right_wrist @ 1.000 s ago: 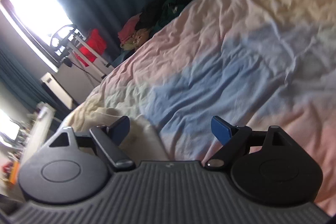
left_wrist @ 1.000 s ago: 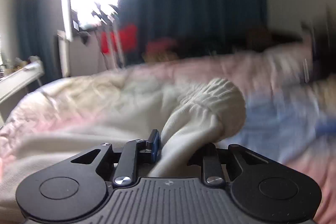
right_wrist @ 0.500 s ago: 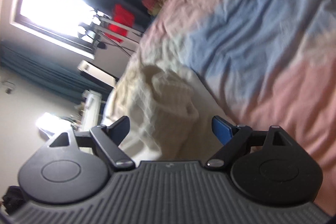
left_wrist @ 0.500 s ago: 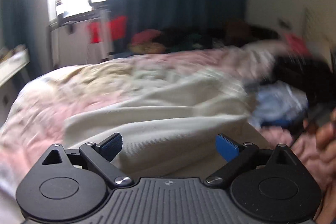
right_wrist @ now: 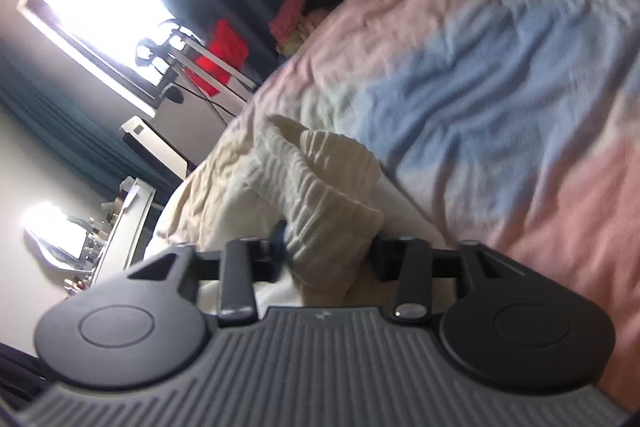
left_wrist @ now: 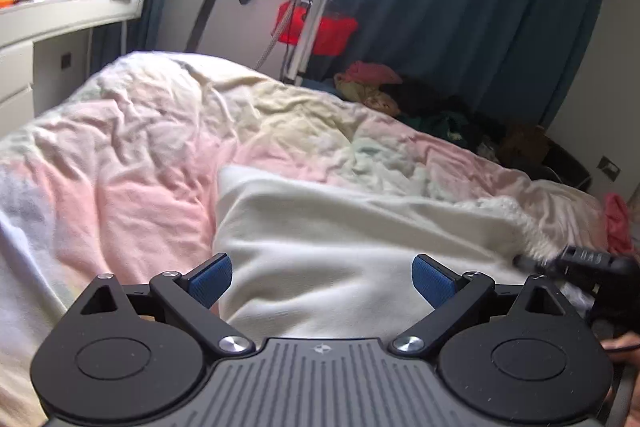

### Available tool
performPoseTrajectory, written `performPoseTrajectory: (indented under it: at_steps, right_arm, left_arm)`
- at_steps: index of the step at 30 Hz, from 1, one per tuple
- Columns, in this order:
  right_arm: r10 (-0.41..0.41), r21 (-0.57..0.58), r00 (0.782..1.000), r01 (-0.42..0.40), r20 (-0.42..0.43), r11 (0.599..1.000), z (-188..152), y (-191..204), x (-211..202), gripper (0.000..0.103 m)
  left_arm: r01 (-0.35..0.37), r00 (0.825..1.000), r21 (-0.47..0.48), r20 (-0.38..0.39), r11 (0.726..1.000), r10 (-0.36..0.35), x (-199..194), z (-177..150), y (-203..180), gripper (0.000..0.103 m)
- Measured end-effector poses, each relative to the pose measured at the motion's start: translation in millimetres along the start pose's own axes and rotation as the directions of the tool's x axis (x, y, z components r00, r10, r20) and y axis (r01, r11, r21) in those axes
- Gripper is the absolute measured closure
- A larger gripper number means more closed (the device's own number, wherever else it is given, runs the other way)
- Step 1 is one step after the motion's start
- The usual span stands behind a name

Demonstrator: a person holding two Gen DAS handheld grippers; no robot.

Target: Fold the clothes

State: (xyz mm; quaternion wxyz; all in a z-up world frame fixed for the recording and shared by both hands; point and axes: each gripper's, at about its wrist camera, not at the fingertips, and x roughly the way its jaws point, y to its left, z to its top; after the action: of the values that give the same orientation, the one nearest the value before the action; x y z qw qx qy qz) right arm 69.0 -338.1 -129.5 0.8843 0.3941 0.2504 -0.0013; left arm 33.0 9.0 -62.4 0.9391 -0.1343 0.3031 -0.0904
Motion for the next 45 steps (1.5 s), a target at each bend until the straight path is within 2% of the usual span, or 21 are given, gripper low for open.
performPoseTrajectory:
  at_steps: [2,5,6,9,10,12,14,16,17,18,19,22,25,27,31,33,35,38,41,43,45]
  right_arm:
    - [0.047,-0.08,0.996,-0.041,0.073,0.996,6,14,-11,0.071]
    - [0.115,-0.168,0.976,-0.084,0.184,0.982,17,30,-31,0.072]
    - [0.109,-0.177,0.972,-0.073,0.208,0.982,21,30,-35,0.072]
    - [-0.006,-0.157,0.972,0.044,0.234,0.987,28,18,-40,0.071]
    - [-0.051,-0.13,0.976,0.08,0.214,0.988,30,11,-38,0.07]
    - [-0.139,-0.017,0.986,0.141,0.091,0.99,30,-15,-25,0.066]
    - [-0.166,0.097,0.986,0.166,-0.001,0.981,27,-40,-17,0.059]
    - [-0.153,0.191,0.987,0.159,-0.045,0.969,26,-56,-14,0.038]
    - [-0.14,0.216,0.988,0.15,-0.059,0.965,25,-60,-13,0.031]
    - [-0.127,0.213,0.989,0.141,-0.079,0.967,24,-60,-11,0.022]
    - [-0.114,0.211,0.989,0.133,-0.099,0.969,22,-60,-9,0.02]
    - [-0.08,0.163,0.977,0.113,-0.196,0.98,11,-56,6,0.019]
    - [-0.09,0.137,0.972,0.122,-0.218,0.983,6,-58,16,0.017]
    - [-0.066,0.165,0.976,0.102,-0.209,0.981,5,-56,14,0.017]
    - [0.046,0.118,0.984,-0.026,-0.174,0.993,6,-35,2,0.016]
    - [0.118,0.089,0.979,-0.104,-0.164,0.991,6,-25,-4,0.016]
    - [0.143,0.072,0.976,-0.133,-0.166,0.988,5,-22,-4,0.016]
    - [0.082,0.088,0.973,-0.065,-0.213,0.994,3,-31,9,0.019]
    - [0.005,0.062,0.974,0.01,-0.228,0.998,0,-34,16,0.033]
    - [-0.03,0.068,0.981,0.044,-0.194,0.997,-1,-34,12,0.048]
    - [-0.05,0.067,0.985,0.061,-0.164,0.996,-1,-33,7,0.058]
  left_arm:
    - [0.027,0.999,-0.001,-0.022,1.0,-0.027,6,-2,3,0.005]
    - [0.061,0.997,-0.002,-0.044,0.998,-0.061,8,-5,3,0.005]
    - [0.075,0.996,-0.007,-0.054,0.997,-0.076,9,-6,4,0.005]
    - [0.074,0.992,-0.045,-0.1,0.996,-0.078,14,-9,9,0.005]
    - [0.07,0.99,-0.059,-0.117,0.996,-0.077,15,-11,11,0.005]
    - [0.061,0.986,-0.086,-0.15,0.994,-0.074,19,-13,15,0.005]
    - [0.059,0.979,-0.13,-0.188,0.99,-0.083,24,-16,21,0.005]
    - [0.067,0.974,-0.191,-0.199,0.979,-0.106,25,-18,29,0.005]
    - [0.069,0.973,-0.213,-0.2,0.975,-0.113,25,-18,32,0.005]
    - [0.07,0.973,-0.23,-0.199,0.971,-0.117,25,-17,35,0.005]
    - [0.073,0.973,-0.249,-0.197,0.966,-0.124,24,-17,38,0.005]
    - [0.096,0.967,-0.322,-0.195,0.942,-0.166,27,-16,48,0.005]
    - [0.126,0.956,-0.385,-0.198,0.914,-0.216,32,-17,56,0.005]
    - [0.128,0.955,-0.397,-0.199,0.909,-0.221,35,-17,58,0.005]
    - [0.126,0.954,-0.408,-0.201,0.904,-0.223,37,-17,60,0.005]
    - [0.121,0.954,-0.409,-0.204,0.905,-0.22,38,-17,60,0.005]
    - [0.123,0.951,-0.422,-0.21,0.898,-0.228,41,-19,61,0.005]
    - [0.124,0.948,-0.419,-0.217,0.899,-0.232,45,-19,60,0.005]
    - [0.11,0.952,-0.412,-0.219,0.904,-0.215,46,-21,58,0.009]
    - [0.1,0.954,-0.402,-0.221,0.91,-0.203,46,-20,56,0.012]
    - [0.096,0.957,-0.391,-0.216,0.915,-0.193,44,-19,56,0.019]
